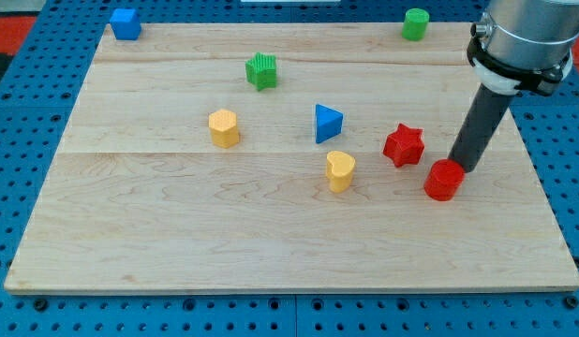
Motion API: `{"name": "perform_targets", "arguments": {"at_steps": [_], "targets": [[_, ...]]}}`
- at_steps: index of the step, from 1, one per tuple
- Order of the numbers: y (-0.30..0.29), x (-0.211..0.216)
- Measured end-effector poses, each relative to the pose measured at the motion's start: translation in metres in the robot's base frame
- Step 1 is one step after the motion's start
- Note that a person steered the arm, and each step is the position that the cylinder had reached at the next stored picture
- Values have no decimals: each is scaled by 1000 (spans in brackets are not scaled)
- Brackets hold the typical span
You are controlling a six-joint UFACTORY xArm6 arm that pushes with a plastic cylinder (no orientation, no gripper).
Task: Slide the red circle to the bottom right of the board
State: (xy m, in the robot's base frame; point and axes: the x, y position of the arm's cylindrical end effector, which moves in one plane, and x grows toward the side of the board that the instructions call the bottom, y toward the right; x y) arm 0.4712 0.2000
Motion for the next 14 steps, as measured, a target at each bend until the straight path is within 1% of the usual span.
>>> {"name": "perform_targets", "arguments": {"at_steps": [1, 3, 4, 5, 8, 9, 11, 12, 13, 14], "targets": [[0, 1], [-6, -22], [-26, -16], [-44, 0], [-49, 19], [-45, 31], [-83, 31], [-73, 33], [-46, 33], [-33, 33]]}}
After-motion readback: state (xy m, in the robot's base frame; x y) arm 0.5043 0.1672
